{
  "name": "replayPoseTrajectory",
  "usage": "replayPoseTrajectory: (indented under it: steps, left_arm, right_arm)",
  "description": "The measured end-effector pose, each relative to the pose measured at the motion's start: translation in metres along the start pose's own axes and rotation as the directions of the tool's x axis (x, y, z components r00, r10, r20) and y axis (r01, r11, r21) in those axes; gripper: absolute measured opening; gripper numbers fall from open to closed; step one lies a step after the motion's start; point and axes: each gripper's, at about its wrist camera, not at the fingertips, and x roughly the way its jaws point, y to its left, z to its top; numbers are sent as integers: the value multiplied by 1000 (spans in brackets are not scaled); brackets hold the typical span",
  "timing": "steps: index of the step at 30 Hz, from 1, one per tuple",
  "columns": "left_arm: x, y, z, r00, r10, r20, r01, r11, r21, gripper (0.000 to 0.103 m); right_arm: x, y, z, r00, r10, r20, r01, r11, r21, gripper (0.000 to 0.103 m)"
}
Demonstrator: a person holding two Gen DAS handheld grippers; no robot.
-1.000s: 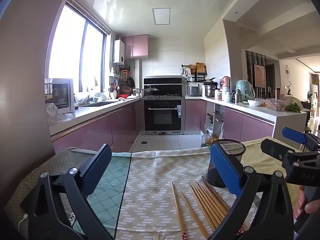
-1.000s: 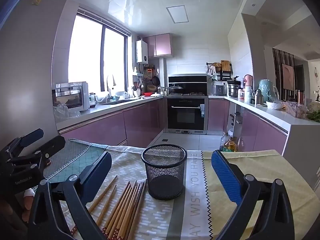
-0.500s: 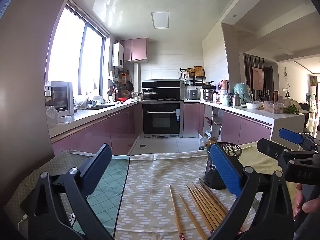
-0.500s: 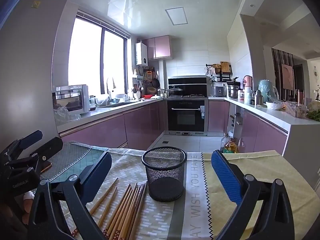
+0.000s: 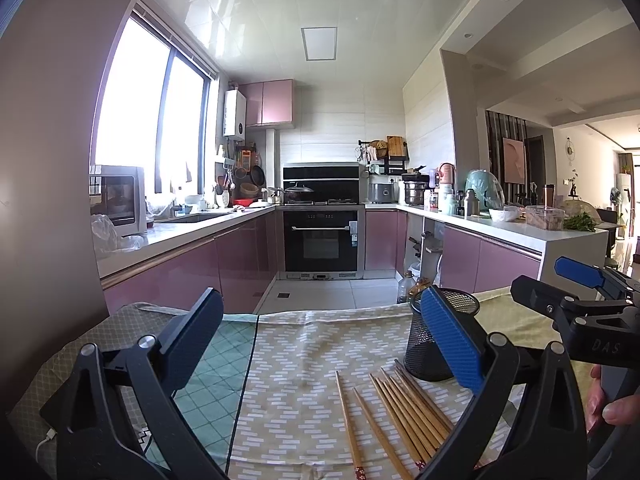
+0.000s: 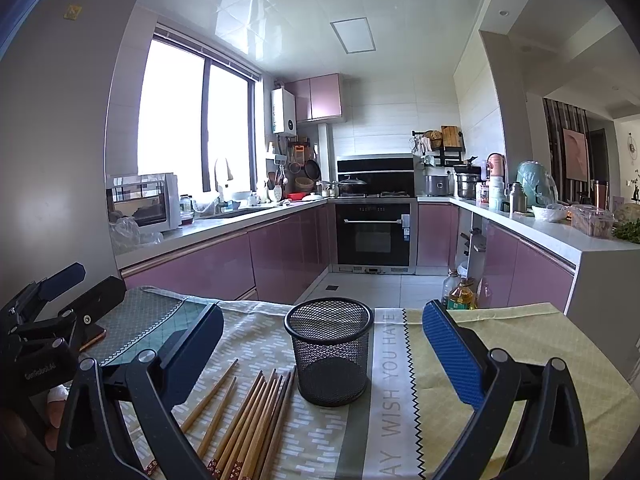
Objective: Organize utensils
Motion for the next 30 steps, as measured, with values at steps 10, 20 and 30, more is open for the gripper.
replayPoseTrajectory:
  steps: [10,20,30]
  left_arm:
    - [-1,-1,0,1000,-1,-1,1,1000,-1,97]
    - [-2,-4,0,1000,-3,-1,3,1000,0,97]
    - [-2,-4,0,1000,-2,0,2,1000,0,97]
  right_arm:
    - [0,0,1,1000,2,1,-2,1000,5,96]
    - [-1,-1,0,1000,-1,5,1,1000,8,96]
    - [-1,-1,0,1000,2,2,-2,1000,12,96]
